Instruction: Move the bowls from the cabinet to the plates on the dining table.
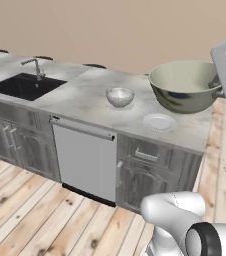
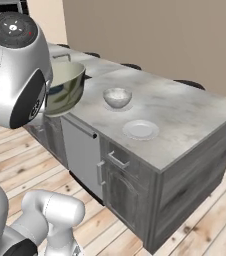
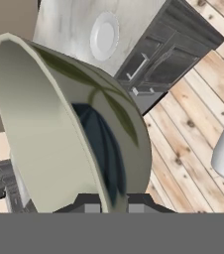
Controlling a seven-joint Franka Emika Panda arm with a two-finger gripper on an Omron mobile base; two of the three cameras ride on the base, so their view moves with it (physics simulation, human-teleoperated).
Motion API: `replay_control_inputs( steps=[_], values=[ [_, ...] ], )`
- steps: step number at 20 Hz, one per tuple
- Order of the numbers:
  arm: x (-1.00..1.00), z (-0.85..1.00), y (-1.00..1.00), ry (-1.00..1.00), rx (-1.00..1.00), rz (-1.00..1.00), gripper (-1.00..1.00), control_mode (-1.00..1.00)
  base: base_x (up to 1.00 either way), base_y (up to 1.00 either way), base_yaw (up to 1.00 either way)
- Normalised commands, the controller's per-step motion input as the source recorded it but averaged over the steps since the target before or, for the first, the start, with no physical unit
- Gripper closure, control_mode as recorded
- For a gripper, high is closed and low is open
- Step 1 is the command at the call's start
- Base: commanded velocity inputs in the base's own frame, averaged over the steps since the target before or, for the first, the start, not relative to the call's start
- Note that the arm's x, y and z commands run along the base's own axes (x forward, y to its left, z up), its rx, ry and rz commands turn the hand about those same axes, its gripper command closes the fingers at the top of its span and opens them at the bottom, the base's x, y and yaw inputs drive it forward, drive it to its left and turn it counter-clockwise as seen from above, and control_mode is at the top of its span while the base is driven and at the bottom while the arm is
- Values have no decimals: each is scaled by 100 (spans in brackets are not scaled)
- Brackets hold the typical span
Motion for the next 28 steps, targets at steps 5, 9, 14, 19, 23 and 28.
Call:
replay_control_inputs(
  steps=[5,9,14,19,23,28],
  values=[
    [0,0,0,0,0,0,100,100,38,-2,4],
    [0,0,0,0,0,0,100,100,53,-14,3],
    [0,0,0,0,0,0,100,100,57,-17,3],
    [0,0,0,0,0,0,100,100,54,-7,2],
    [0,0,0,0,0,0,100,100,53,0,0],
    [0,0,0,0,0,0,100,100,59,1,0]
  ],
)
